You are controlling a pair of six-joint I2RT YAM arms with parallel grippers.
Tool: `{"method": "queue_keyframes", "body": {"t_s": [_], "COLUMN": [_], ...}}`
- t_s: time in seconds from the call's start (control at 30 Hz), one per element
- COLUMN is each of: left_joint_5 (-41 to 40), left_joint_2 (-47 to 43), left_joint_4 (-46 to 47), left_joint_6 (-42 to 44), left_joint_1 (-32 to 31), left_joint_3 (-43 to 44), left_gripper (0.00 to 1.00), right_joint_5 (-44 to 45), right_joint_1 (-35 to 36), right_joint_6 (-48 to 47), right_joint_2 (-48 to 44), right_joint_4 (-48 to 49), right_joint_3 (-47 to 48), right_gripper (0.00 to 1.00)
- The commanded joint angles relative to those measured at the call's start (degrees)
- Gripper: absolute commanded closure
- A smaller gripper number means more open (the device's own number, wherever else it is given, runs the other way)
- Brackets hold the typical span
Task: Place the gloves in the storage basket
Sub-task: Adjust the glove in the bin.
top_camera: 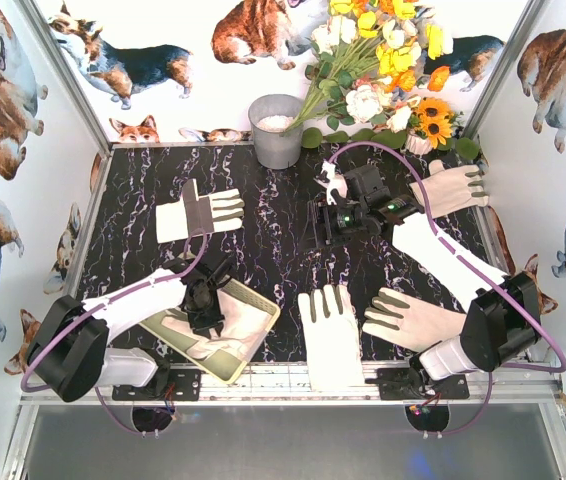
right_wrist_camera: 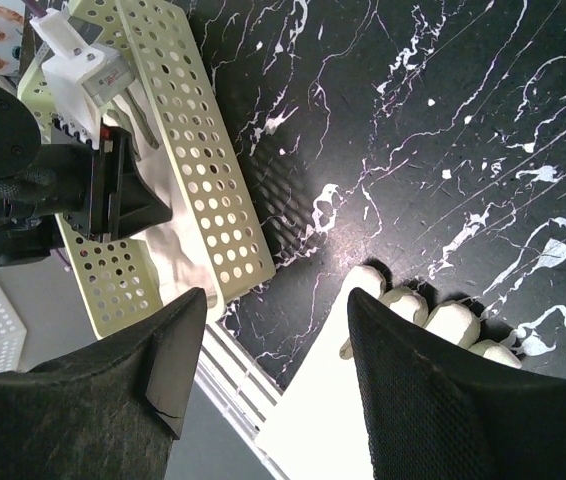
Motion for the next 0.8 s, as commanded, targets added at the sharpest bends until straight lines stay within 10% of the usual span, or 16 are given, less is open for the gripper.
{"method": "queue_keyframes", "body": {"t_s": [0.0, 0.3, 0.77], "left_joint_5": [1.7, -2.3, -13.6], "left_joint_2": [0.9, 0.8, -4.2], "left_joint_4": [8.1, 8.3, -8.4], "left_joint_6": [-3.8, -4.4, 7.1], "left_joint_1": [-0.1, -0.1, -0.1], "left_joint_3": [-2.2, -0.2, 26.8], "left_gripper": [0.79, 0.76, 0.22], "right_joint_5": [0.4, 0.8, 10.8], "right_joint_1": [-0.2, -0.3, -3.6], "right_joint_6": [0.4, 0.4, -1.1], "right_joint_2": [-2.1, -2.6, -12.2], "right_joint_4": [3.2, 2.7, -7.5], "right_joint_3": [0.5, 0.7, -7.7], "right_gripper": [0.40, 0.40, 0.37]}}
